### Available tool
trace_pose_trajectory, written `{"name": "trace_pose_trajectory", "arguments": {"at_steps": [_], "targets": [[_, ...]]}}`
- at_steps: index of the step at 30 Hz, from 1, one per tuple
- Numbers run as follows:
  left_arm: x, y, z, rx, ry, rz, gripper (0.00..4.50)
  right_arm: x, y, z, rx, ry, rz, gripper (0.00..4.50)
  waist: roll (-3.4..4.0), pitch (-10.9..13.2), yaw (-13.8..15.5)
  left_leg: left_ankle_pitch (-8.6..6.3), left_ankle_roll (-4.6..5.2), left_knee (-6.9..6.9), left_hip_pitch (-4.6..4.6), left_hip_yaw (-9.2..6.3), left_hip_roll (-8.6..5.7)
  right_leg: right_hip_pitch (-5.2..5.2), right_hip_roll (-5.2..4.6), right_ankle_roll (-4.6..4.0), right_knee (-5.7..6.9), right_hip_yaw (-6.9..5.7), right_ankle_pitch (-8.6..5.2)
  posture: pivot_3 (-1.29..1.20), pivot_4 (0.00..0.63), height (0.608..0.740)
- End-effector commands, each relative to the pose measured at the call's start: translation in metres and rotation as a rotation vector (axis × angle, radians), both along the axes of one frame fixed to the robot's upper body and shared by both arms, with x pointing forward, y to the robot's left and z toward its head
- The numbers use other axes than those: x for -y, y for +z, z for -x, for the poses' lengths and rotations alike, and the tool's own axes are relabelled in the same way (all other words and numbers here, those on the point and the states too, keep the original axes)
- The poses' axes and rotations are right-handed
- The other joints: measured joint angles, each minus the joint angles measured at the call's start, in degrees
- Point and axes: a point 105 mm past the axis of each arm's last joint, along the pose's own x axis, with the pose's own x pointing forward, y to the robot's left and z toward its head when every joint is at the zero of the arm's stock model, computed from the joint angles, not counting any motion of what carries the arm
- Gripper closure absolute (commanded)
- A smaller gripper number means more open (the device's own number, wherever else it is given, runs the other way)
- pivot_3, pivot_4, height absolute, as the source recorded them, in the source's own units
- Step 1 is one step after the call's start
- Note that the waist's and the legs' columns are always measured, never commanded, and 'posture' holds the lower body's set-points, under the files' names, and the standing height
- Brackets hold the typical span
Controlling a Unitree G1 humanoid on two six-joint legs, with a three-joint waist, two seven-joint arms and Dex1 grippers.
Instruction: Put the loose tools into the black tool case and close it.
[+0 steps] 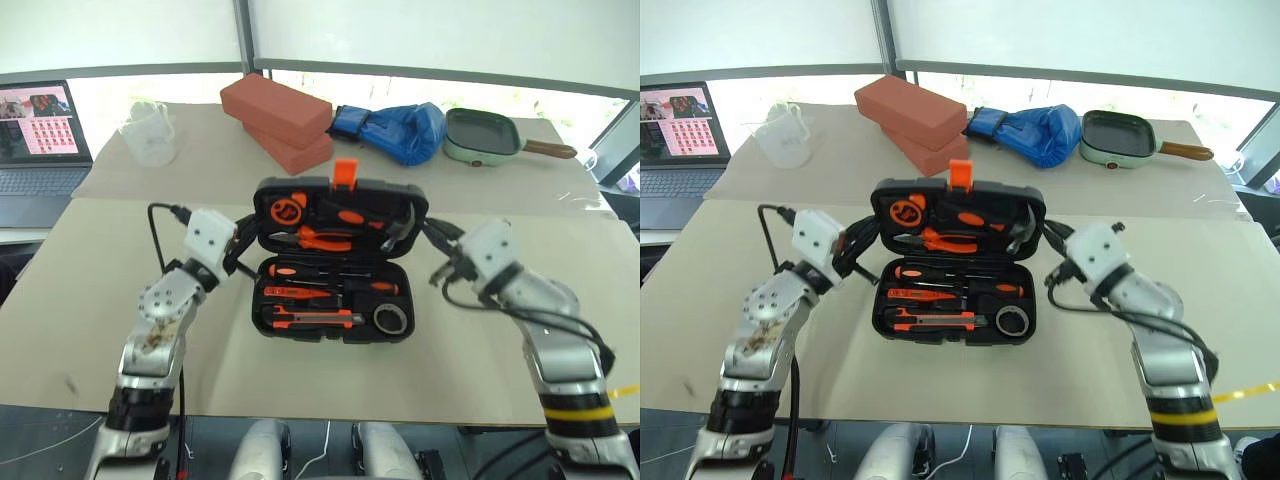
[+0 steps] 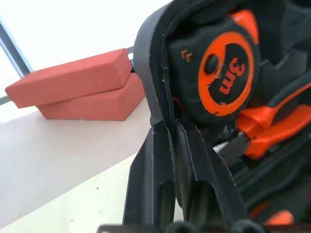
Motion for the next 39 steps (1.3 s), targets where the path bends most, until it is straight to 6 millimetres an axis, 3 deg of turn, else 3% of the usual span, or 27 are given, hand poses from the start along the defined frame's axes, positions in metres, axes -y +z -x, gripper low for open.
{"name": "trace_pose_trajectory", "arguments": {"at_steps": [1,2,5,9,12,17,20,23,25,28,30,32,37,39], "targets": [[-0.017,-0.002,0.008,-0.006,0.085,0.001,4.50,-0.008,-0.020,0.017,0.001,0.075,0.099,4.48,0.00,0.00,-0.15,0.01,-0.01,0.01,0.07,0.06,0.01,0.04,0.00,-0.02,0.03,0.05,-0.01,0.00,0.150,0.738],[-0.018,-0.005,0.012,-0.017,0.091,0.010,4.14,-0.008,-0.023,0.021,-0.001,0.079,0.101,4.50,0.01,0.00,-0.19,0.02,-0.03,0.01,0.12,0.06,0.03,0.07,0.00,-0.03,0.04,0.06,-0.01,0.00,0.150,0.738],[-0.020,-0.010,0.026,-0.045,0.105,0.017,3.17,-0.007,-0.029,0.035,-0.014,0.103,0.119,3.49,-0.01,0.01,-0.18,0.01,-0.04,-0.03,0.81,0.07,0.11,0.77,0.04,-0.10,-0.03,0.03,-0.07,0.00,0.150,0.738],[-0.031,0.001,0.045,-0.127,0.096,0.085,1.69,0.005,-0.017,0.052,-0.056,0.102,0.115,2.06,-0.01,0.05,-0.08,0.01,-0.05,-0.04,0.69,0.08,0.11,0.62,0.00,-0.11,0.02,0.04,-0.09,0.00,0.150,0.738],[-0.046,0.013,0.058,-0.279,0.031,0.171,0.73,0.009,-0.014,0.070,-0.228,0.167,0.070,1.80,-0.05,0.07,0.13,0.02,-0.05,0.03,0.60,0.03,0.16,0.57,0.00,-0.11,0.07,0.00,-0.09,0.00,0.150,0.738],[-0.078,0.009,0.073,-0.526,0.009,0.230,0.73,-0.001,-0.026,0.101,-0.454,0.320,0.081,1.80,-0.04,0.06,0.09,-0.01,-0.08,-0.06,0.83,-0.06,0.20,0.80,-0.03,-0.18,0.01,-0.10,-0.20,0.00,0.150,0.738],[-0.091,0.002,0.059,-0.551,0.032,0.182,0.73,-0.008,-0.038,0.112,-0.561,0.377,0.085,1.80,-0.05,0.07,0.12,-0.01,-0.09,-0.06,0.92,-0.02,0.16,0.79,0.00,-0.24,0.07,-0.10,-0.31,0.00,0.150,0.738],[-0.096,-0.001,0.034,-0.533,0.027,0.127,0.73,-0.018,-0.046,0.122,-0.631,0.434,0.101,1.80,-0.07,0.08,0.81,-0.01,-0.09,-0.05,0.92,0.00,0.11,0.78,0.01,-0.24,0.06,-0.10,-0.39,0.00,0.150,0.738],[-0.091,-0.005,0.014,-0.525,-0.021,0.038,0.57,-0.021,-0.051,0.121,-0.658,0.445,0.116,2.31,-0.17,0.09,1.42,0.00,-0.09,-0.04,0.87,0.03,0.06,0.75,0.01,-0.24,0.03,-0.10,-0.40,0.00,0.150,0.738],[-0.080,-0.003,-0.013,-0.482,-0.094,-0.064,1.13,-0.024,-0.058,0.118,-0.679,0.459,0.136,3.16,-0.22,0.09,1.50,0.00,-0.09,-0.01,0.75,0.06,0.01,0.70,0.01,-0.23,-0.02,-0.10,-0.38,0.00,0.150,0.738],[-0.071,-0.004,-0.029,-0.470,-0.146,-0.133,2.02,-0.026,-0.062,0.114,-0.686,0.467,0.147,3.95,-0.27,0.08,1.51,-0.01,-0.09,-0.01,0.69,0.06,0.00,0.67,0.00,-0.17,-0.05,-0.09,-0.34,0.00,0.150,0.738],[-0.061,-0.003,-0.042,-0.457,-0.199,-0.188,2.60,-0.027,-0.066,0.109,-0.688,0.463,0.148,4.48,-0.30,0.09,1.52,-0.01,-0.09,0.04,0.56,0.05,-0.08,0.61,0.06,-0.17,-0.06,-0.14,-0.33,0.00,0.150,0.738],[-0.024,-0.003,-0.073,-0.409,-0.311,-0.310,4.36,-0.030,-0.076,0.096,-0.673,0.458,0.157,4.50,-0.34,0.11,1.52,-0.01,-0.07,0.09,0.44,0.11,-0.12,0.61,0.06,-0.14,-0.07,-0.20,-0.32,0.00,0.150,0.738],[-0.013,-0.006,-0.082,-0.399,-0.328,-0.353,4.45,-0.032,-0.079,0.090,-0.667,0.448,0.153,4.50,-0.35,0.12,1.51,-0.01,-0.06,0.12,0.38,0.16,-0.14,0.61,0.09,-0.10,-0.11,-0.24,-0.30,0.00,0.150,0.738]]}}
